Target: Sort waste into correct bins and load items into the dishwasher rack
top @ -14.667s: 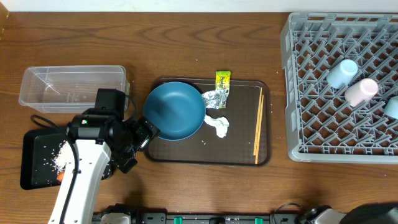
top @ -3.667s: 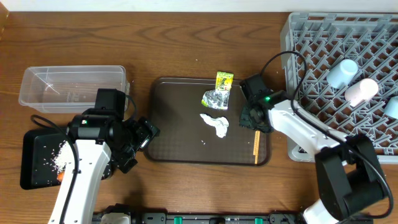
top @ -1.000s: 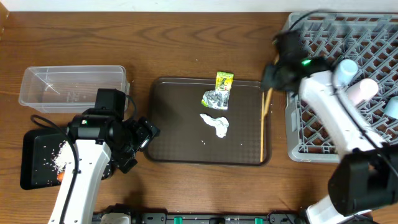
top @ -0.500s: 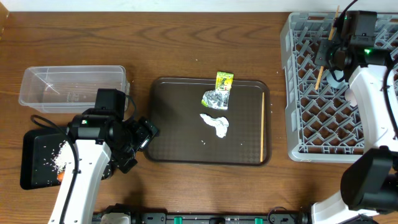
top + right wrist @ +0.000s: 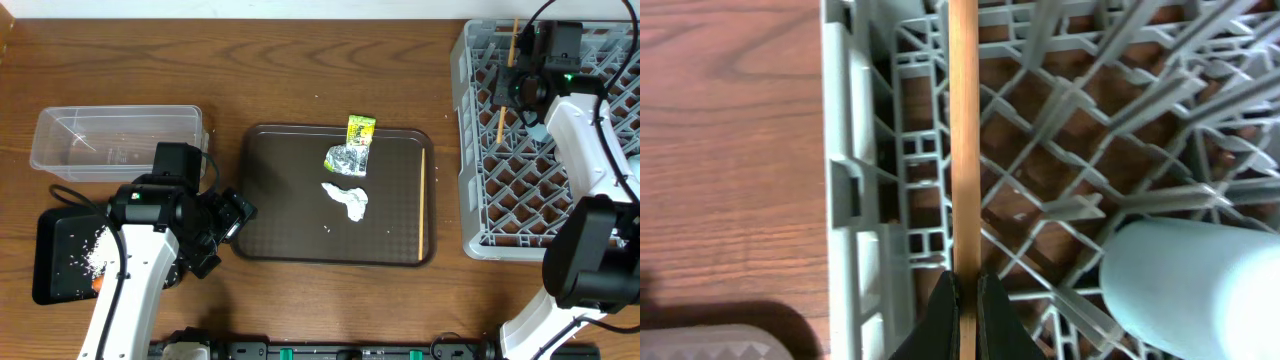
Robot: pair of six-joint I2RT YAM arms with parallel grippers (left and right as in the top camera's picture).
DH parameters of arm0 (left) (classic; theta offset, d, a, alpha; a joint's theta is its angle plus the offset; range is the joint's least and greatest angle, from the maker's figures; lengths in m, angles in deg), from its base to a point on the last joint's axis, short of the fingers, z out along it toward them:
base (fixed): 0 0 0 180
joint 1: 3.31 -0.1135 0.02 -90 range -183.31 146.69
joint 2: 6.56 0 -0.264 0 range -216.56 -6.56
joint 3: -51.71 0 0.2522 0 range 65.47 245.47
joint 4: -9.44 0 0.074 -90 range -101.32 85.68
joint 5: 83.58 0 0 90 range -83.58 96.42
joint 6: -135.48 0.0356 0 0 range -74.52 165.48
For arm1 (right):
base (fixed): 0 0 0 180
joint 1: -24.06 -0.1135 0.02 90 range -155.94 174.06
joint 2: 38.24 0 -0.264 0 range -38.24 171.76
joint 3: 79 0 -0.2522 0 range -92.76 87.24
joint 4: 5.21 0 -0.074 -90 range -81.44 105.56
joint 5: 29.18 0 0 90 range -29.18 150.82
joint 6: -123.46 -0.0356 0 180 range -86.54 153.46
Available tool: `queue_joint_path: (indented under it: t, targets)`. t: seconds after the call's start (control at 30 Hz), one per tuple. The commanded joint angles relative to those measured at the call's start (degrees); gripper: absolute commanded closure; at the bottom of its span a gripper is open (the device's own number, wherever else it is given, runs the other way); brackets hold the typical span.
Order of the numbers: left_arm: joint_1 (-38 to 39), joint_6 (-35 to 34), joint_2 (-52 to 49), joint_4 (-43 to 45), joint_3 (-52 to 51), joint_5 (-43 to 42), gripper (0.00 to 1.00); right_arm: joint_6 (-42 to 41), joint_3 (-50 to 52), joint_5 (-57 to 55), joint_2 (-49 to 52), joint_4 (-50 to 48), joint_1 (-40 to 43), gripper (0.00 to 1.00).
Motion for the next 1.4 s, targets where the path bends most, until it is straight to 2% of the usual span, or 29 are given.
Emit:
queue_joint_path:
  t: [0.0, 0.2, 0.3, 0.33, 0.4, 0.43, 0.47, 0.53, 0.73, 0.83, 1.0, 1.17, 1.37]
  targets:
    - [0.2, -0.3, -0.2, -0.2, 0.3, 0.8, 0.02, 1.0, -0.5, 2.2, 0.4, -0.3, -0.8, 0.99]
    - [0.2, -0.3, -0.2, -0.2, 0.3, 0.8, 0.02, 1.0, -0.5, 2.2, 0.5, 0.4, -0.8, 0.98]
    - [0.2, -0.3, -0.2, -0.1, 0.3, 0.8, 0.02, 1.0, -0.5, 2.2, 0.5, 1.1, -0.8, 0.85]
    - [0.2, -0.3, -0.2, -0.1, 0.3, 0.8, 0.02, 0.9, -0.5, 2.2, 0.4, 1.1, -0.8, 0.75]
    - [0.2, -0.3, -0.2, -0.2, 0.3, 0.8, 0.02, 0.7, -0.6, 2.2, 0.4, 1.4, -0.8, 0.37]
    - [0.2, -0.3, -0.2, -0.1, 0.3, 0.8, 0.02, 0.5, -0.6, 2.2, 0.3, 1.7, -0.8, 0.23]
    - [0.2, -0.3, -0.2, -0.1, 0.3, 0.8, 0.02, -0.3, -0.6, 2.2, -0.1, 2.2, -0.8, 0.12]
    - [0.2, -0.3, -0.2, -0.1, 0.3, 0.8, 0.02, -1.7, -0.6, 2.2, -0.8, 2.9, -0.8, 0.02]
    - [0.2, -0.3, -0.2, -0.1, 0.3, 0.8, 0.02, -5.4, -0.7, 4.6, -6.6, 5.6, -0.8, 0.01]
    - [0.2, -0.3, -0.2, -0.2, 0.3, 0.8, 0.02, -5.6, -0.7, 13.2, -10.8, 8.7, -0.8, 0.02]
    - [0.2, -0.3, -0.2, -0.2, 0.3, 0.8, 0.02, -6.0, -0.6, 27.1, -15.2, 17.2, -2.5, 0.10]
    - [0.2, -0.3, -0.2, -0.1, 0.3, 0.8, 0.02, -5.9, 0.2, 25.9, -15.1, 26.7, -9.0, 0.10]
    - [0.2, -0.3, -0.2, -0.1, 0.3, 0.8, 0.02, -7.1, 5.5, 20.8, -14.9, 26.0, -20.2, 0.09]
